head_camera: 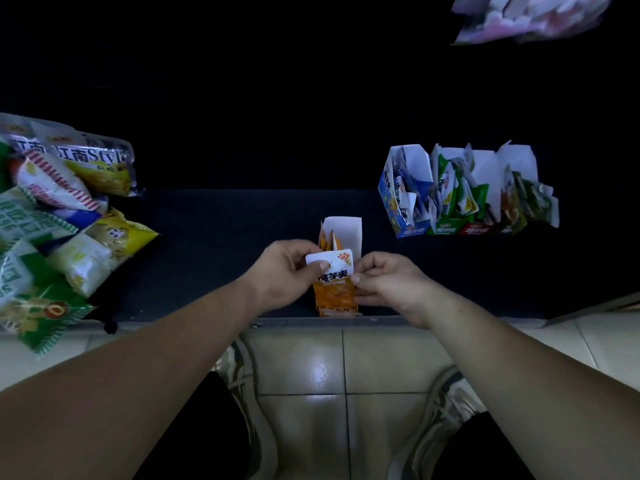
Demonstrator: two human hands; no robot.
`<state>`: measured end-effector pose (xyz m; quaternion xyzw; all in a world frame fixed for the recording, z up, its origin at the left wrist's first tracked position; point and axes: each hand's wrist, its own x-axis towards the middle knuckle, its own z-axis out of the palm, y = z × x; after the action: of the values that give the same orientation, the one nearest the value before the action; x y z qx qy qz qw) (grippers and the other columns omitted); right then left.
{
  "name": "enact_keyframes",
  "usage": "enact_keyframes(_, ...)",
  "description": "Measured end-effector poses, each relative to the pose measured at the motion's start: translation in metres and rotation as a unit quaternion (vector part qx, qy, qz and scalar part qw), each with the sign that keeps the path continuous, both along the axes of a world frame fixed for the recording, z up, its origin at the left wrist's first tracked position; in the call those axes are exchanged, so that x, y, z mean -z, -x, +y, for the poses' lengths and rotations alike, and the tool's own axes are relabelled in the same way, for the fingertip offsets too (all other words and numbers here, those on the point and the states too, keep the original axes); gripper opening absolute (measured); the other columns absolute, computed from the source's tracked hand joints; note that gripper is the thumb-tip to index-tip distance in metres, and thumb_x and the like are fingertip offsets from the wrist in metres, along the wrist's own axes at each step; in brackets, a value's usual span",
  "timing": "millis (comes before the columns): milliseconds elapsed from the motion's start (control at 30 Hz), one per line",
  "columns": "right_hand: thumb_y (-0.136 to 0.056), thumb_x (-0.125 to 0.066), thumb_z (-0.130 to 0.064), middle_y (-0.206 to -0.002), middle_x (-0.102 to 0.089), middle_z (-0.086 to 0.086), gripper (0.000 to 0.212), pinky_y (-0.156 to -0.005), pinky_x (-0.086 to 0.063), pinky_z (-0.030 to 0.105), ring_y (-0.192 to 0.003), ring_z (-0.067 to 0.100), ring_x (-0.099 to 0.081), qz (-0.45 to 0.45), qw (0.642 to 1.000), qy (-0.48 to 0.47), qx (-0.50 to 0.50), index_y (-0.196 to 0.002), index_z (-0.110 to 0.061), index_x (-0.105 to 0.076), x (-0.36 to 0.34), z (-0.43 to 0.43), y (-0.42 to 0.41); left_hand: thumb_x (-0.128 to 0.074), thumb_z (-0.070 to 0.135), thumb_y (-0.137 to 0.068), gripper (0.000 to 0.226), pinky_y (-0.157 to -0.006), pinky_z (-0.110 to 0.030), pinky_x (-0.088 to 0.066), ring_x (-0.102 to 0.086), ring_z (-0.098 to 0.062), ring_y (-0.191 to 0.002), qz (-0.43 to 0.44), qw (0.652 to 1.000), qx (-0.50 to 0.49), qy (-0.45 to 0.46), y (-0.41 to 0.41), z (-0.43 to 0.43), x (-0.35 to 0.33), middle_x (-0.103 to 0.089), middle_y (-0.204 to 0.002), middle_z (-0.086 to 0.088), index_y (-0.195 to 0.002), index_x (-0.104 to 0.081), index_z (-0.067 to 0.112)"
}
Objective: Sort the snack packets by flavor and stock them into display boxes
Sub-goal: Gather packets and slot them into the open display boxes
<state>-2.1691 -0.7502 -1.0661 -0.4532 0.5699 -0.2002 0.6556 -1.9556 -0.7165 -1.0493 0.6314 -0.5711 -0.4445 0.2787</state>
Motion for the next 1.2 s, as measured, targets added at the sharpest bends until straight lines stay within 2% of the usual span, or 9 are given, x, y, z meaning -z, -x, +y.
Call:
enact_keyframes(200, -0.096, -0.068, -0.007, -0.097, -0.079, 0.005, 0.013, -0.09, -0.062, 0.044, -0.1, 0.023, -0.073, 0.068, 0.996, 0.015, -0.057, -0.09, -0.018, -0.067, 0.01, 0.004, 0.006, -0.065, 0.026, -0.101, 0.012, -0.071, -0.037, -0.056, -0.066, -0.018, -0.077, -0.055, 0.995, 0.08, -0.02, 0.001, 0.004, 0.006, -0.073, -0.087, 0.0, -0.094, -0.074, 0.027)
enact_keyframes(367, -0.095, -0.065, -0.006, -0.094, -0.078, -0.001, 0.024, -0.065, -0.055, 0.029, -0.089, 0.013, -0.07, 0.139, 0.989, 0.041, -0.038, -0.096, -0.027, -0.076, 0.007, 0.009, 0.012, -0.062, 0.027, -0.101, 0.015, -0.072, -0.038, -0.059, -0.067, -0.012, -0.077, -0.138, 0.983, 0.12, -0.018, 0.012, 0.014, 0.024, -0.071, -0.087, 0.009, -0.098, -0.076, 0.031)
enact_keyframes(467, -0.094, -0.06, -0.007, -0.09, -0.079, 0.001, 0.026, -0.063, -0.054, 0.03, -0.085, 0.02, -0.074, 0.141, 0.989, 0.025, -0.027, -0.099, -0.027, -0.076, 0.003, 0.005, 0.014, -0.072, 0.03, -0.095, 0.018, -0.08, -0.029, -0.06, -0.07, -0.001, -0.084, -0.069, 0.994, 0.084, -0.006, 0.02, 0.017, 0.027, -0.075, -0.096, 0.013, -0.112, -0.077, 0.03)
enact_keyframes(633, -0.091, -0.075, -0.033, -0.077, -0.069, -0.005, 0.006, -0.056, -0.045, 0.028, -0.067, 0.015, -0.059, 0.127, 0.988, 0.086, 0.012, -0.087, -0.028, -0.077, 0.001, -0.009, -0.004, -0.071, 0.035, -0.094, 0.01, -0.075, -0.037, -0.06, -0.069, -0.007, -0.078, -0.118, 0.985, 0.125, -0.034, 0.018, 0.022, 0.031, -0.075, -0.083, 0.011, -0.091, -0.08, 0.031)
enact_keyframes(733, -0.085, -0.081, -0.042, -0.084, -0.075, -0.008, 0.014, -0.055, -0.047, 0.026, -0.069, 0.01, -0.064, 0.126, 0.987, 0.101, -0.01, -0.088, -0.029, -0.079, 0.003, -0.017, -0.021, -0.076, 0.034, -0.091, 0.007, -0.077, -0.031, -0.061, -0.07, -0.002, -0.078, -0.091, 0.988, 0.117, -0.044, 0.016, 0.022, 0.032, -0.075, -0.084, 0.013, -0.091, -0.081, 0.029)
enact_keyframes(867, -0.09, -0.073, -0.02, -0.076, -0.074, -0.004, 0.016, -0.069, -0.057, 0.028, -0.074, 0.008, -0.069, 0.182, 0.97, 0.159, -0.013, -0.074, -0.021, -0.077, 0.011, -0.022, -0.03, -0.078, 0.025, -0.09, 0.002, -0.072, -0.03, -0.062, -0.071, -0.005, -0.073, -0.037, 0.996, 0.074, -0.039, 0.018, 0.017, 0.025, -0.076, -0.078, 0.01, -0.088, -0.08, 0.024)
enact_keyframes(1033, -0.084, -0.071, -0.014, -0.068, -0.067, -0.009, 0.01, -0.057, -0.045, 0.011, -0.058, -0.004, -0.057, 0.165, 0.964, 0.205, 0.04, -0.074, -0.016, -0.071, 0.005, -0.02, -0.023, -0.068, 0.012, -0.092, 0.018, -0.068, -0.039, -0.06, -0.067, -0.014, -0.065, 0.005, 0.996, -0.085, -0.001, 0.022, 0.001, 0.023, -0.075, -0.075, -0.005, -0.08, -0.076, 0.024)
enact_keyframes(1100, -0.083, -0.072, -0.009, -0.062, -0.063, -0.012, 0.012, -0.056, -0.043, 0.008, -0.057, -0.006, -0.055, 0.122, 0.97, 0.206, 0.045, -0.072, -0.013, -0.072, -0.004, -0.017, -0.02, -0.069, 0.023, -0.097, 0.01, -0.064, -0.036, -0.06, -0.071, -0.019, -0.069, 0.093, 0.982, -0.162, -0.022, 0.029, -0.008, 0.009, -0.076, -0.083, -0.011, -0.089, -0.074, 0.021)
enact_keyframes(1200, -0.084, -0.074, -0.006, -0.069, -0.071, -0.001, 0.014, -0.059, -0.048, 0.018, -0.065, 0.001, -0.062, 0.062, 0.987, 0.145, -0.02, -0.073, -0.014, -0.078, -0.019, -0.01, -0.012, -0.075, 0.036, -0.094, 0.029, -0.071, -0.04, -0.066, -0.078, -0.026, -0.08, 0.183, 0.959, -0.193, -0.099, 0.04, -0.019, -0.007, -0.078, -0.094, -0.012, -0.112, -0.068, 0.015)
